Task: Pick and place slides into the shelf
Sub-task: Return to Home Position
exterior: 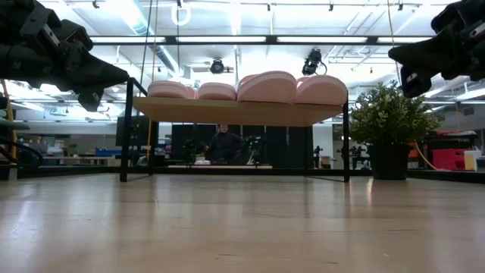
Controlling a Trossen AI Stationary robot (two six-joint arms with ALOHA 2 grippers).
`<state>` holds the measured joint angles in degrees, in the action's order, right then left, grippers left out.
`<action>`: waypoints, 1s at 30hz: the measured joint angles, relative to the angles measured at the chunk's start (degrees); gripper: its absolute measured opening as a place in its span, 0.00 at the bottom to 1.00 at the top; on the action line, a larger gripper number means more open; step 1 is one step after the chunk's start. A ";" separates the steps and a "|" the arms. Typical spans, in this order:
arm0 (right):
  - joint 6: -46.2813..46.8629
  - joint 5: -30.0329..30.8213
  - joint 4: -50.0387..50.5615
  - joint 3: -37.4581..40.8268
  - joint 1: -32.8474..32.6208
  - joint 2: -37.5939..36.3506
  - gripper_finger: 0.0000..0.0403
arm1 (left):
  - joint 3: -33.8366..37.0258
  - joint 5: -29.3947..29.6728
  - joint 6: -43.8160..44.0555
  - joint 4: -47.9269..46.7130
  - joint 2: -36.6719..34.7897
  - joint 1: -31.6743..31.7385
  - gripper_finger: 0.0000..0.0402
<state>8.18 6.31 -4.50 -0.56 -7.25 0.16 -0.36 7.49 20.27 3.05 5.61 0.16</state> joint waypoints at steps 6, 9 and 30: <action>-0.85 -0.88 1.51 0.00 0.00 0.00 0.00 | 0.00 0.00 0.00 0.02 0.00 0.00 0.06; -0.89 -1.82 1.63 0.00 0.00 0.00 0.00 | 0.00 0.00 0.00 0.04 0.00 0.00 0.06; 3.77 -1.75 2.04 0.02 0.00 0.00 0.04 | 0.00 0.00 0.00 0.11 0.00 -0.01 0.07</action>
<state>11.94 4.56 -2.46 -0.54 -7.25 0.16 -0.36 7.49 20.27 3.16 5.61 0.15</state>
